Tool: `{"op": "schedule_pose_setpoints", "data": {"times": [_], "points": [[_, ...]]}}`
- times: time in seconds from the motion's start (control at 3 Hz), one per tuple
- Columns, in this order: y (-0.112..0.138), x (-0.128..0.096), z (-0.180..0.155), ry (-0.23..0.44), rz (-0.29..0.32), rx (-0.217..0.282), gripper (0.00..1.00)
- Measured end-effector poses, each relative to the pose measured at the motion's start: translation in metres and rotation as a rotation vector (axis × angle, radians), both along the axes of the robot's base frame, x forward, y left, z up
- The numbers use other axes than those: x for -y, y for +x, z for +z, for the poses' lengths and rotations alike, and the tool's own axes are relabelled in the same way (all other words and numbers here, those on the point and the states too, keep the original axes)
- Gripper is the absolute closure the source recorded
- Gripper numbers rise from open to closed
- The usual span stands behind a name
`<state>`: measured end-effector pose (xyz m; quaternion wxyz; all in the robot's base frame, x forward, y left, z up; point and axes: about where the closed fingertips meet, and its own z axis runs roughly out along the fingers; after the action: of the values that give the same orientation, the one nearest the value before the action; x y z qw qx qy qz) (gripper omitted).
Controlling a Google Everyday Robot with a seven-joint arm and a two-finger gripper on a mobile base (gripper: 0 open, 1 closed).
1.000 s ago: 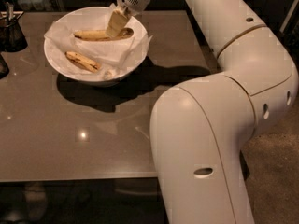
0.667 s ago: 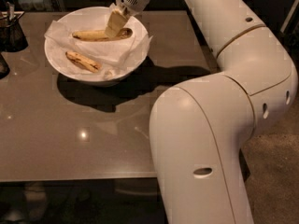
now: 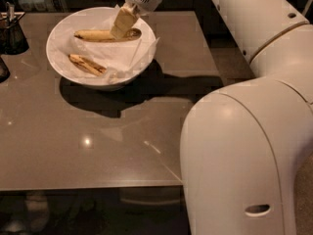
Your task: Pick banana from white bowl
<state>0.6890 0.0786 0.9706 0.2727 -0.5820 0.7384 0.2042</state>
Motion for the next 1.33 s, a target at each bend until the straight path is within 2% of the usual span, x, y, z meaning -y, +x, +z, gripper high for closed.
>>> {"op": "schedule_pose_setpoints", "data": {"times": [0.33, 0.67, 1.0, 1.33], "points": [[-0.021, 0.002, 0.005, 0.008, -0.017, -0.029, 1.00], [-0.068, 0.003, 0.007, 0.027, -0.046, -0.081, 1.00], [-0.068, 0.003, 0.007, 0.027, -0.045, -0.080, 1.00], [-0.090, 0.002, 0.027, 0.035, -0.029, -0.063, 1.00]]}}
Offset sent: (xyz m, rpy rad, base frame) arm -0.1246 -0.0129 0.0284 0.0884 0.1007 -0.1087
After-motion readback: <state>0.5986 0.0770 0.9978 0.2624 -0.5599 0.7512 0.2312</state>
